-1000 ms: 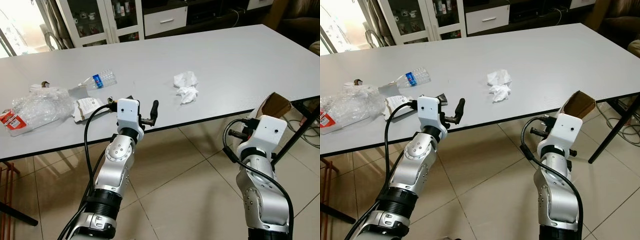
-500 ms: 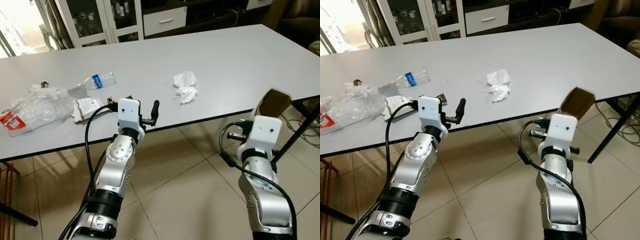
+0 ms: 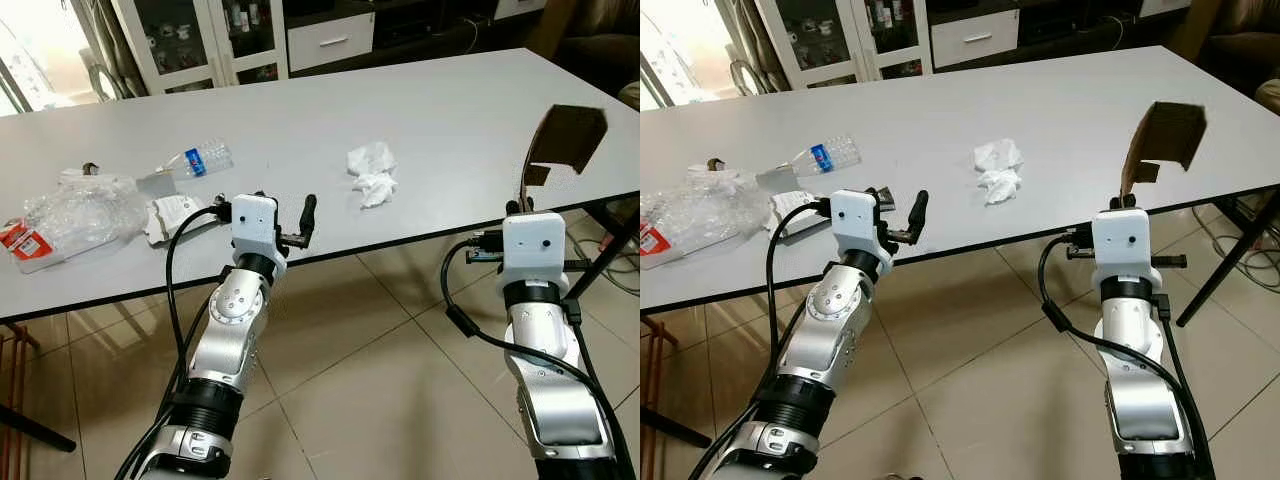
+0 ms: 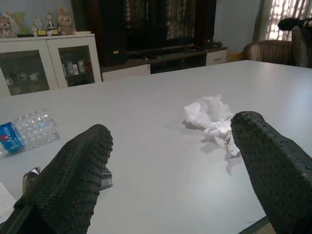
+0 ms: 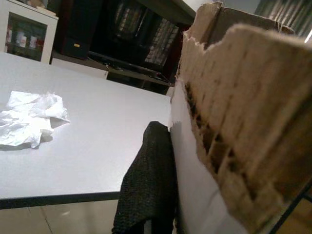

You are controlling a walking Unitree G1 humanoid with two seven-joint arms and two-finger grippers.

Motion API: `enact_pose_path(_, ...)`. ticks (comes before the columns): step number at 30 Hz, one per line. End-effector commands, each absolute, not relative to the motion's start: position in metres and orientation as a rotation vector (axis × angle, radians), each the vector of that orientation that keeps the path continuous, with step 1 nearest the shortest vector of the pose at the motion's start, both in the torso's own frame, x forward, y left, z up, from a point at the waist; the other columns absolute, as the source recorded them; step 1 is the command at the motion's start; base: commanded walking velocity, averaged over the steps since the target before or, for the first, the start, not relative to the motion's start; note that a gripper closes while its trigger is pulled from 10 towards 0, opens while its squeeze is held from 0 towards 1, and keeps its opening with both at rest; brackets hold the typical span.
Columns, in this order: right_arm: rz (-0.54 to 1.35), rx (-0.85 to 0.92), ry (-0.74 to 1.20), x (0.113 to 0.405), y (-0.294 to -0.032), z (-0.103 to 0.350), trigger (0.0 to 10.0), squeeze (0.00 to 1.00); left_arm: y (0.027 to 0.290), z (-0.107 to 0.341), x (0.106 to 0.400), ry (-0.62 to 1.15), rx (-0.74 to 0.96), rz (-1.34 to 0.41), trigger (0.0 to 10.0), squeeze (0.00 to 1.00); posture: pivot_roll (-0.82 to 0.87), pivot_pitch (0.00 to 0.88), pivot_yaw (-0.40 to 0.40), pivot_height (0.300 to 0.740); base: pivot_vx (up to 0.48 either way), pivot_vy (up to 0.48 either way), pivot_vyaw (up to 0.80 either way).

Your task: Picking trash to rubbish bin

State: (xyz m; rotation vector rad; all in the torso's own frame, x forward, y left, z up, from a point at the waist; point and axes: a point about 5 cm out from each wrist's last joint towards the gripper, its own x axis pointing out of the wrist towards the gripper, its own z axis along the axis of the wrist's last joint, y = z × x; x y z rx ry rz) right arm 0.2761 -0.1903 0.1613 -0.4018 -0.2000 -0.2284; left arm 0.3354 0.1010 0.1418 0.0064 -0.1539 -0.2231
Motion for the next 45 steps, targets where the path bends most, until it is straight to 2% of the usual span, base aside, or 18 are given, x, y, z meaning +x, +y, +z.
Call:
enact_pose_path(1, -0.207, -0.392, -0.207, 0.276, -0.186, 0.159, 10.0, 0.00, 0.102, 0.139, 0.333, -0.151, 0.030, -0.220, 10.0, 0.00, -0.12, 0.027, 0.074, 0.740, 0.000, 0.000, 0.00)
enact_pose_path(9, -0.188, -0.371, -0.199, 0.274, -0.179, 0.154, 10.0, 0.00, 0.102, 0.137, 0.334, -0.144, 0.049, -0.228, 10.0, 0.00, -0.12, 0.028, 0.080, 0.740, 0.000, 0.000, 0.12)
enact_pose_path(28, -0.200, -0.335, -0.160, 0.276, -0.180, 0.147, 10.0, 0.00, 0.098, 0.126, 0.333, -0.068, 0.062, -0.247, 10.0, 0.00, -0.11, 0.033, 0.082, 0.740, 0.000, 0.000, 0.75)
enact_pose_path(45, -0.217, -0.291, -0.131, 0.278, -0.181, 0.142, 10.0, 0.00, 0.092, 0.122, 0.331, -0.035, 0.087, -0.271, 10.0, 0.00, -0.11, 0.038, 0.088, 0.740, -0.033, 0.000, 0.00)
